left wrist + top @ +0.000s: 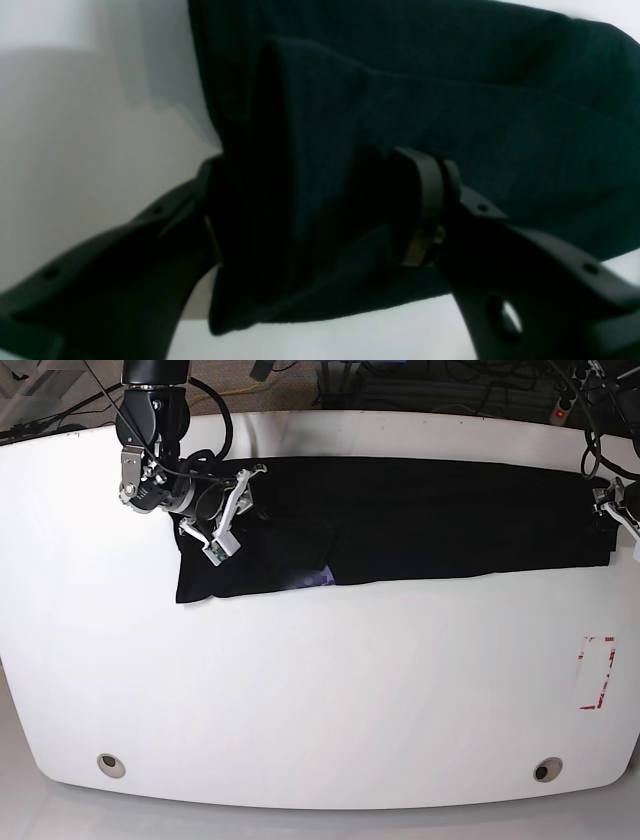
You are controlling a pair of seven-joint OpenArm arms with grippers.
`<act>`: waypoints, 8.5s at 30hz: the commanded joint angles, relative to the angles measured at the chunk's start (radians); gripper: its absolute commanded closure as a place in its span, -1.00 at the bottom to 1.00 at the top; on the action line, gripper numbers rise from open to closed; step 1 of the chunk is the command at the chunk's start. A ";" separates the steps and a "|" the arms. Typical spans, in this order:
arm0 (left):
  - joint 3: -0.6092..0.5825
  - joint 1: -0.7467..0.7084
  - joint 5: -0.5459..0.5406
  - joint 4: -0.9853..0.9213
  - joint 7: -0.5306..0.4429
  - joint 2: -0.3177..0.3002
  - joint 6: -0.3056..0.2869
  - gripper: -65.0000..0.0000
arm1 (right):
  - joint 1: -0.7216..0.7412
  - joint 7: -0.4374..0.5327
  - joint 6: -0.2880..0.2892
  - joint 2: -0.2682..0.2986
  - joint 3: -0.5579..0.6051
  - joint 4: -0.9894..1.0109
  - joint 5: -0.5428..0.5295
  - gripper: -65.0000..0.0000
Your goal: Fold the T-shirt properly
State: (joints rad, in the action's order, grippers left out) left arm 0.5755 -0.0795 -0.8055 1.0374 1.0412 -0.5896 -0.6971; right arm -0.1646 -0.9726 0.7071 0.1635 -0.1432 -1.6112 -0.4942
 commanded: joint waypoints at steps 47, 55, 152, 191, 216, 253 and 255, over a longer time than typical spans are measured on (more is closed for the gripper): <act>-0.004 0.016 0.087 0.004 0.017 -0.020 -0.001 -0.22 | -0.016 -0.035 -0.009 0.006 0.000 -0.041 0.027 0.31; -0.002 0.016 0.084 0.005 0.060 -0.014 -0.001 0.01 | -0.016 -0.035 -0.009 0.006 0.000 -0.041 0.027 0.31; -0.903 0.157 0.329 0.937 0.355 0.395 -0.001 -0.31 | -0.006 -0.033 -0.009 -0.009 0.001 -0.036 0.029 0.31; -1.099 0.116 0.769 0.887 0.239 0.458 -0.001 1.00 | 0.007 -0.012 -0.009 -0.022 0.000 0.027 0.029 0.31; -1.130 0.030 0.766 0.975 0.290 0.386 -0.001 0.99 | 0.009 -0.012 -0.009 -0.022 0.000 0.028 0.033 0.31; -1.017 0.037 0.628 0.900 0.193 0.377 -0.001 0.47 | 0.007 -0.012 -0.009 -0.022 0.003 0.028 0.029 0.31; -1.000 0.037 0.607 0.900 0.193 0.377 -0.001 0.47 | 0.007 -0.012 -0.009 -0.022 0.003 0.028 0.029 0.31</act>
State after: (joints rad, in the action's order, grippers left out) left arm -0.4412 -0.0528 -0.1822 1.9236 1.2400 -0.2096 -0.6971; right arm -0.1562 -0.9463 0.7074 0.1360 -0.1421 -1.5818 -0.5014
